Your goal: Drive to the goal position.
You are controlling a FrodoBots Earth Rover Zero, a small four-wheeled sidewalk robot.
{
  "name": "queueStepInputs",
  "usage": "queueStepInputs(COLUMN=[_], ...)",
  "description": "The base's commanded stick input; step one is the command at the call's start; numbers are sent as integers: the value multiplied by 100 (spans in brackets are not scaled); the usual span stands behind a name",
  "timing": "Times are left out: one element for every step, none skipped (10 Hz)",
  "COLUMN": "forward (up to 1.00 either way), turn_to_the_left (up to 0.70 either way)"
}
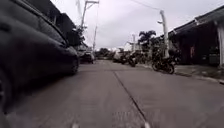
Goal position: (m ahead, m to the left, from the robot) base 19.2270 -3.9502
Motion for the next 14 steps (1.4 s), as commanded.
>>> queueStepInputs(forward=[70, 70, 70, 70, 70, 70, 70, 70, 70, 70, 70, 70, 70, 70], turn_to_the_left=[0, 0, 0, 0, 0, 0, 0, 0, 0, 0, 0, 0, 0, 0])
